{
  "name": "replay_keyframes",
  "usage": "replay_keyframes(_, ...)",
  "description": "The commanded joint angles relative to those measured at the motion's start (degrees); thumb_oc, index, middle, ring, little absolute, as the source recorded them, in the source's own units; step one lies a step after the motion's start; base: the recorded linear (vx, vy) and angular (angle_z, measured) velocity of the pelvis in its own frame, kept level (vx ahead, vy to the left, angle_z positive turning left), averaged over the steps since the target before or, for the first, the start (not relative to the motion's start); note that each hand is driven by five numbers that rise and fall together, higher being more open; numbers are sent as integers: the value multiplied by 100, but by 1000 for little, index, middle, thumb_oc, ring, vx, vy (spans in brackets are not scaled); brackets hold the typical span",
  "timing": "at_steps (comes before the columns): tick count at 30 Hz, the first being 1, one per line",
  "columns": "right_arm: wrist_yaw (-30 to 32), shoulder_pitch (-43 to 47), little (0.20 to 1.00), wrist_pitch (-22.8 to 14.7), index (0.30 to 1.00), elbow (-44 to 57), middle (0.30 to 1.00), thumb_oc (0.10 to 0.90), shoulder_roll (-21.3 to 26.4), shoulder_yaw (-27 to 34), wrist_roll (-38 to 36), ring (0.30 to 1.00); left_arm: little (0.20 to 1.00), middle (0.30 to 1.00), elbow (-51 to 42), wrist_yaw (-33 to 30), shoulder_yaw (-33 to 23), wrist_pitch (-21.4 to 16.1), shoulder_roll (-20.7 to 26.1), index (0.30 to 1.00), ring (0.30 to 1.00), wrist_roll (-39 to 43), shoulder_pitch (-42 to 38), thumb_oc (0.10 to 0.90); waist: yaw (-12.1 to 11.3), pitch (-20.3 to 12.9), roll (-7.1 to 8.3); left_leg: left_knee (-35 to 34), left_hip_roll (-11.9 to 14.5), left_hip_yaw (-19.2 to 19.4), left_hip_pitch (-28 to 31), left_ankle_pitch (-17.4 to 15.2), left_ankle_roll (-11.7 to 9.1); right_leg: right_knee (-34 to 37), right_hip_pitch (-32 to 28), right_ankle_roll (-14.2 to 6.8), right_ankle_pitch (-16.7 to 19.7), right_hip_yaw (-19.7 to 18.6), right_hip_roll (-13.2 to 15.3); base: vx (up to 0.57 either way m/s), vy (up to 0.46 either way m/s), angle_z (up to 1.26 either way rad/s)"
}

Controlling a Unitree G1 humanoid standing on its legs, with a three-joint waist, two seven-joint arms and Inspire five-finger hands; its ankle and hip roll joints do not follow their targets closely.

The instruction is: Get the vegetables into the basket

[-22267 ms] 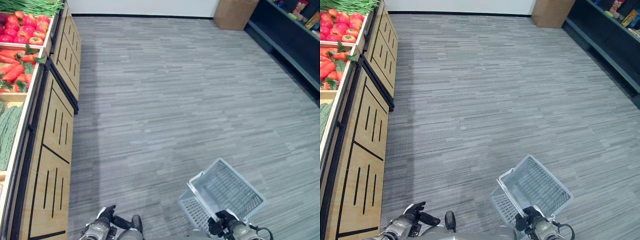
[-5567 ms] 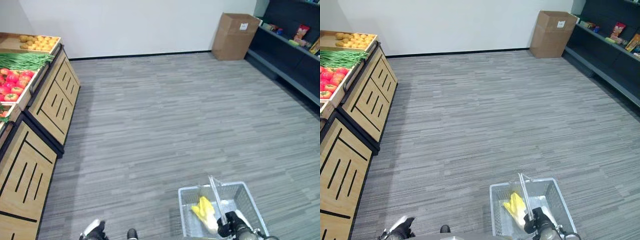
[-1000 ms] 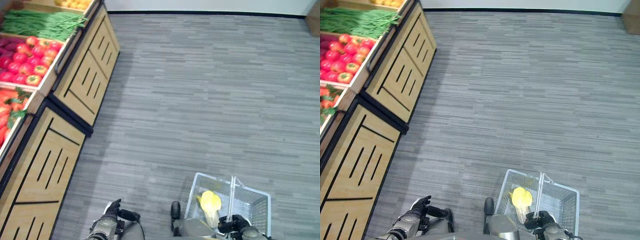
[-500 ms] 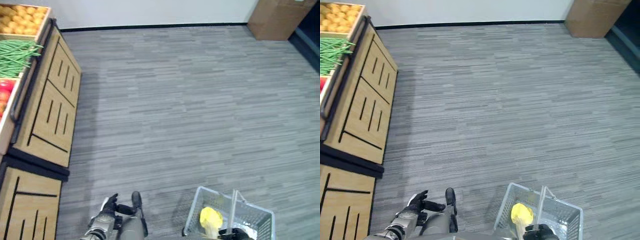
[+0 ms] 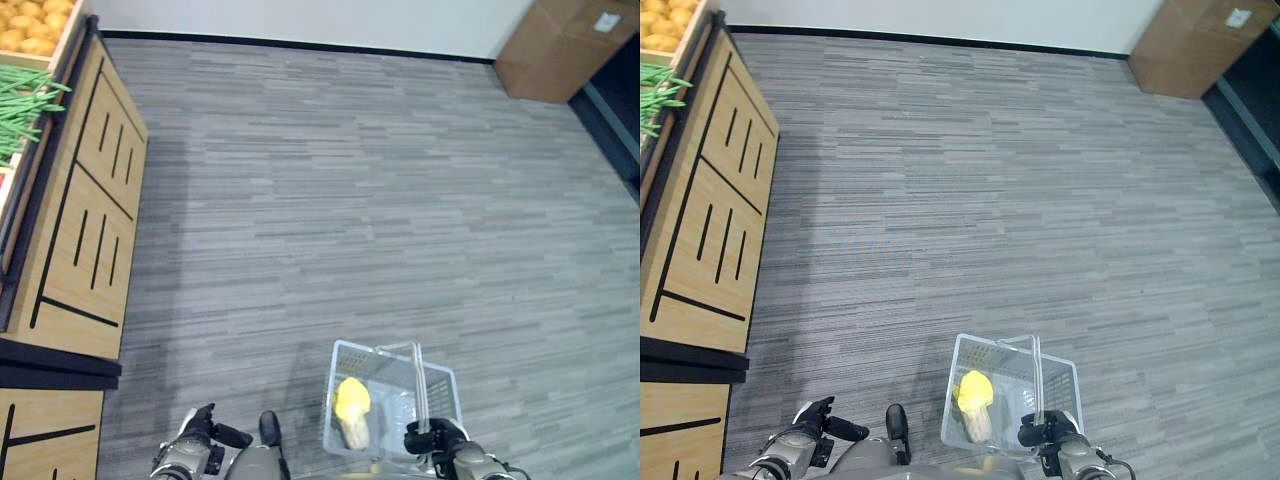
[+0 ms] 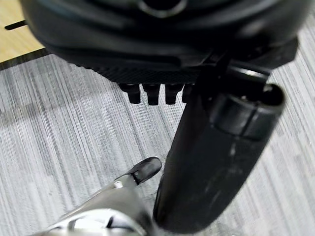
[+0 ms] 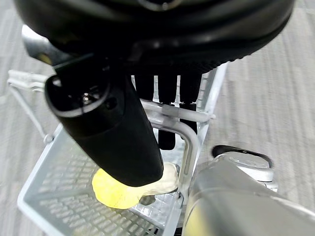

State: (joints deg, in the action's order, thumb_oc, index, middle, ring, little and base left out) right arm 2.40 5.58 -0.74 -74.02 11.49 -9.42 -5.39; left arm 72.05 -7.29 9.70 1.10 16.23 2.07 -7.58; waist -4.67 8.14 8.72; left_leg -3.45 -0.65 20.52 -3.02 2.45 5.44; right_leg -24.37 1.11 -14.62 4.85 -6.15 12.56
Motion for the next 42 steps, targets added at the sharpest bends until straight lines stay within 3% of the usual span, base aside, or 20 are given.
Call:
replay_keyframes(1, 114, -236, 300, 94, 300, 163, 300, 400, 626, -54, -23, 300, 1000, 1000, -38, -105, -91, -10, -128, 1000, 1000, -122, 201, 900, -4, 259, -202, 40, 138, -213, -432, 184, -509, 588, -305, 170, 1262, 454, 128, 223, -70, 14)
replay_keyframes(2, 113, -249, 300, 106, 300, 138, 300, 400, 605, -69, 2, 300, 1000, 1000, -25, -109, -101, -4, -116, 1000, 1000, -108, 203, 900, 33, 265, -192, -2, 165, -334, -250, 107, -608, 1095, -68, 196, 1077, 695, 300, 268, -90, 2)
replay_keyframes(4, 107, -243, 300, 117, 300, 107, 300, 400, 590, -79, 6, 300, 1000, 1000, 19, -112, -101, -12, -103, 1000, 1000, -125, 182, 900, 86, 300, -205, -30, 198, -466, -56, 36, -675, 1528, 144, 189, 873, 666, 299, 294, -70, -3)
replay_keyframes(7, 94, -230, 300, 111, 300, 96, 300, 400, 560, -135, 4, 300, 1000, 1000, 64, -119, -64, -26, -87, 1000, 1000, -160, 175, 900, 300, 453, -277, -120, 248, -786, 340, -103, -756, 2013, 773, 188, 710, 404, 48, 288, -37, 37)
replay_keyframes(8, 92, -212, 300, 106, 300, 117, 300, 400, 535, -173, -1, 300, 1000, 1000, 81, -134, -44, -32, -73, 1000, 1000, -200, 151, 900, 392, 556, -273, -145, 216, -988, 545, -156, -775, 2162, 1045, 155, 818, 242, -60, 259, -51, 37)
replay_keyframes(10, 88, -213, 300, 100, 300, 132, 300, 400, 520, -205, 10, 300, 1000, 1000, 109, -137, -38, -29, -74, 1000, 1000, -230, 145, 900, 448, 619, -270, -150, 203, -1125, 649, -196, -782, 2223, 1159, 141, 856, 156, -133, 218, -53, 80)
replay_keyframes(11, 79, -260, 300, 86, 300, 137, 300, 400, 489, -245, 21, 300, 1000, 1000, 118, -154, -50, -43, -70, 1000, 1000, -244, 157, 900, 535, 694, -266, -155, 179, -1389, 826, -297, -792, 2291, 1328, 94, 866, -3, -260, 224, -50, 155)
replay_keyframes(13, 80, -261, 300, 85, 300, 135, 300, 400, 492, -246, 21, 300, 1000, 1000, 117, -154, -50, -42, -72, 1000, 1000, -244, 159, 900, 549, 711, -283, -155, 194, -1406, 850, -310, -794, 2286, 1297, 96, 850, 20, -268, 138, -37, 100)
replay_keyframes(17, 33, -406, 300, 92, 300, 29, 300, 400, 490, -291, 93, 300, 1000, 1000, 229, -98, 12, -32, -50, 1000, 1000, -358, 122, 900, 739, 725, -253, -155, 149, -2215, 1084, -461, -801, 2054, 1416, 118, 678, -555, -693, 172, -123, 64)
replay_keyframes(18, 33, -406, 300, 89, 300, 26, 300, 400, 491, -291, 93, 300, 1000, 1000, 228, -98, 13, -32, -51, 1000, 1000, -358, 123, 900, 755, 730, -258, -155, 154, -2232, 1089, -463, -802, 2044, 1407, 121, 665, -536, -692, 131, -184, 121)
replay_keyframes(20, 22, -422, 300, 115, 300, -57, 300, 400, 535, -322, 142, 300, 1000, 1000, 279, -108, -12, -5, -81, 1000, 1000, -342, 154, 900, 734, 609, -333, -150, 306, -2486, 1264, -490, -840, 1904, 1227, 334, 400, -412, -795, 171, -219, 159)
replay_keyframes(23, 10, -419, 300, 113, 300, -57, 300, 400, 564, -331, 155, 300, 1000, 1000, 308, -123, -39, 3, -105, 1000, 1000, -320, 190, 900, 743, 584, -372, -82, 359, -2570, 1291, -503, -862, 1852, 1166, 395, 331, -350, -855, 102, -168, 66)
replay_keyframes(28, 63, -340, 300, 70, 300, 41, 300, 400, 762, -299, 55, 300, 1000, 1000, 274, -205, -42, 46, -230, 1000, 1000, -147, 211, 900, 639, 563, -460, 630, 433, -2852, 862, -362, -1098, 1920, 868, 736, 124, 179, -920, 77, -245, 49)
replay_keyframes(39, 47, -402, 300, 61, 300, 89, 300, 400, 798, -295, 23, 300, 1000, 1000, 203, -229, 14, 42, -250, 1000, 1000, -126, 270, 900, 649, 580, -733, 341, 688, -2990, 649, 139, -1256, 1879, 835, 933, -207, 591, -1011, 28, -115, 35)
replay_keyframes(42, 61, -414, 300, 56, 300, 119, 300, 400, 814, -296, 47, 300, 1000, 1000, 182, -258, 17, 45, -259, 1000, 1000, -98, 255, 900, 630, 638, -779, 196, 820, -2814, 519, 306, -1282, 1906, 807, 967, -262, 768, -962, -21, -81, 46)
